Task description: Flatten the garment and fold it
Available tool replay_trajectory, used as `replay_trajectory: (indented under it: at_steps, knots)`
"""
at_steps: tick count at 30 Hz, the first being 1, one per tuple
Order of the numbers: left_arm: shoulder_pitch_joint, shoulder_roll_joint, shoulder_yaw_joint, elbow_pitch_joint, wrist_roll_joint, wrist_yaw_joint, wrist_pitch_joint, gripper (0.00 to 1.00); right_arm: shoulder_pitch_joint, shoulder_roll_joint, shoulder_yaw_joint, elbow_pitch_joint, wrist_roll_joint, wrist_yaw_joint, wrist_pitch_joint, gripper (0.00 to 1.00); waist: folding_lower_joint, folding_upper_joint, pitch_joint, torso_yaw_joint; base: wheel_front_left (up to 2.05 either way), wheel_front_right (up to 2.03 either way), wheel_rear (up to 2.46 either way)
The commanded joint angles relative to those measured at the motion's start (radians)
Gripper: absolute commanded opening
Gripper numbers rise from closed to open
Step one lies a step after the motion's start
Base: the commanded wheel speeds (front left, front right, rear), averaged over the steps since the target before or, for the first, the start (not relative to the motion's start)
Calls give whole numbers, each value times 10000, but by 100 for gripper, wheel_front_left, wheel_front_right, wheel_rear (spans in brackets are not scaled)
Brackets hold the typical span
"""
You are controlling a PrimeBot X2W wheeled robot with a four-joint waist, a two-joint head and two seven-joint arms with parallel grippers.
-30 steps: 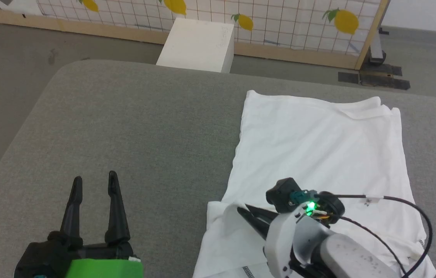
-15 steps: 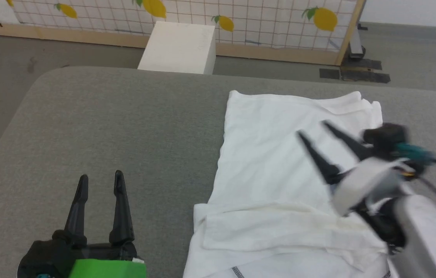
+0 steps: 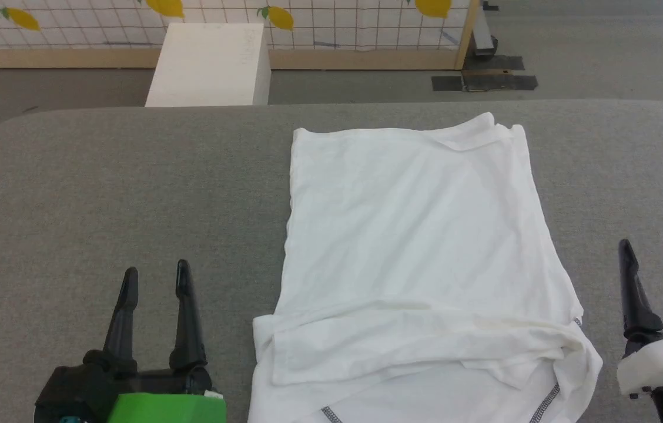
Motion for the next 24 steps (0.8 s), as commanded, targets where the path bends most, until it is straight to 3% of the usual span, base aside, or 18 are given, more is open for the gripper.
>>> replay_trajectory:
  at_steps: [1,8,14,19,24]
  knots:
    - [-9,-47,35,44,-48,61,-81,100,166,119,-46,-139,-59,-15,-28,100,0,0,136,-297,0,0,0]
    - [-1572,609,-136,-89,443,-287,723,100,91,299,-10,-742,22,-15,-4,100,0,0,905,-512,0,0,0]
    - [-5149,1274,-475,670,292,-1249,3007,100,-496,310,19,-1281,80,-15,23,100,0,0,2150,-440,0,0,0]
    - [-8978,1801,-883,2461,370,-2170,5161,100,-1079,211,149,-1642,283,-15,-28,100,0,0,3551,-477,0,0,0]
    - [-11196,1685,-1056,3842,184,-2389,6699,100,-1484,79,291,-1671,475,-15,-155,100,0,0,4629,-744,0,0,0]
